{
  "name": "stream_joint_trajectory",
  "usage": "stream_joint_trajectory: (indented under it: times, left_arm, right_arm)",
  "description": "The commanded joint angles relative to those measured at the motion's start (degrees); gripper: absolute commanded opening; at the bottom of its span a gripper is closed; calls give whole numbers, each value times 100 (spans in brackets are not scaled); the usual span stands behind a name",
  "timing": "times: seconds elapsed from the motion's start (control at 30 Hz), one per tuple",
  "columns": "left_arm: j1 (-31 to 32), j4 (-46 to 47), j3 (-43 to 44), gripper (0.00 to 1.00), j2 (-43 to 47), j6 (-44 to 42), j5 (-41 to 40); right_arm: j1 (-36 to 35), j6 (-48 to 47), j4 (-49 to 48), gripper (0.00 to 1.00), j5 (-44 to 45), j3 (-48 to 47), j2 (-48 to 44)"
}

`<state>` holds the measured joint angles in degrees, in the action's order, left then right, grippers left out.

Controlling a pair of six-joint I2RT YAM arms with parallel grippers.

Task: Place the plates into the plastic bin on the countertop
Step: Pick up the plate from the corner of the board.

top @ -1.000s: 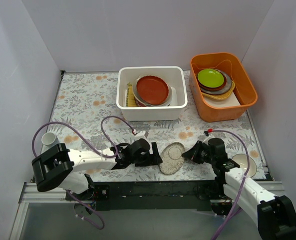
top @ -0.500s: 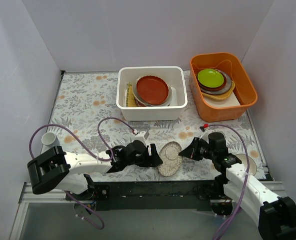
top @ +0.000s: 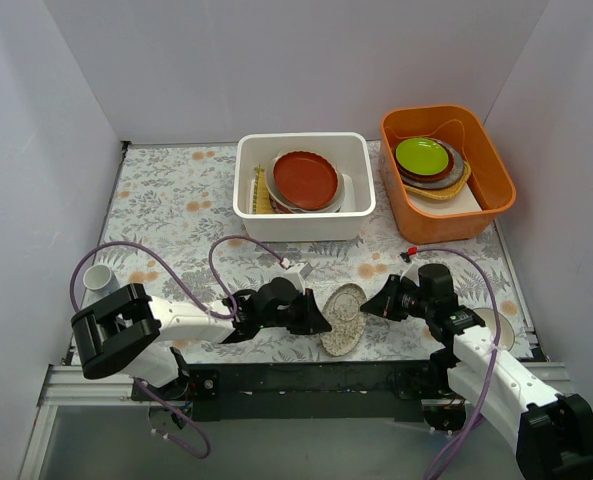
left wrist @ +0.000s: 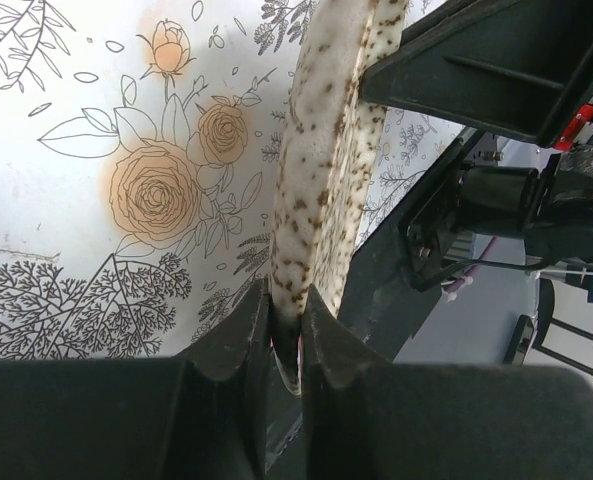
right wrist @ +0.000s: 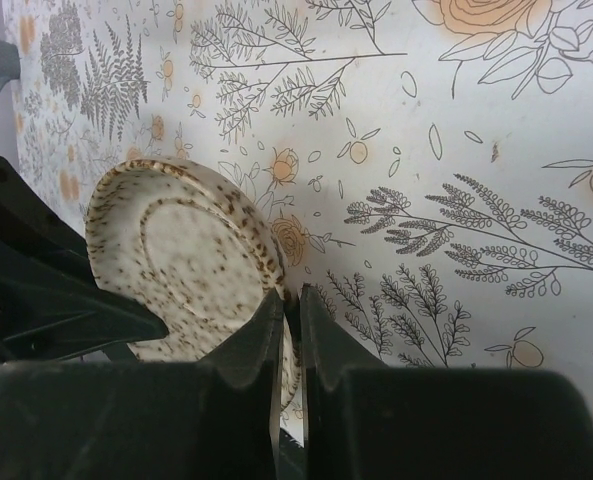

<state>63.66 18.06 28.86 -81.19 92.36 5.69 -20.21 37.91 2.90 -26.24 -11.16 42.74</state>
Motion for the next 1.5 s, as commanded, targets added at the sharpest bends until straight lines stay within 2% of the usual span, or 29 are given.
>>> stream_joint_trajectory:
  times: [0.0,0.03,0.1,0.17,0.2,0.3,0.37,0.5,0.77,0.97,1.17,1.47]
  left_arm:
    - [24,189,137,0,-55,-130,160]
    - [24,189,137,0,-29,-121,160]
    - [24,162,120,0,6,-130,117]
    - [24,110,93,0,103,-104,55]
    - [24,83,85,0,147,-113,29]
    - [24,-13,58,0,279,-121,-94]
    - [24,-101,76,0,366,-165,-174]
    - [24,-251,119,0,516,-200,-297]
    - [15,-602,409,0,709,-455,-664]
    - [-99,-1058,1007,0,639,-877,-824]
    - [-503,-1156,1481,0,551,-1175,-578]
    - [-1276,-1753,2421,0,683,-1844,-183]
  right_arm:
    - [-62,296,-343,1,-487,-317,-143]
    - [-62,278,-325,2,-487,-317,-135]
    - [-62,226,-325,11,-575,-317,-99]
    - [-62,182,-298,34,-602,-308,-117]
    - [-62,164,-150,56,-584,-308,-134]
    - [-54,155,17,78,-488,-290,-292]
    - [-62,181,114,84,-322,-273,-467]
    - [-62,190,404,91,-31,-282,-758]
    - [-62,217,861,92,180,-317,-1136]
    - [-62,243,1319,92,268,-247,-1627]
    - [-62,313,1486,93,242,-290,-1936]
    - [-62,182,1538,92,154,-317,-1822]
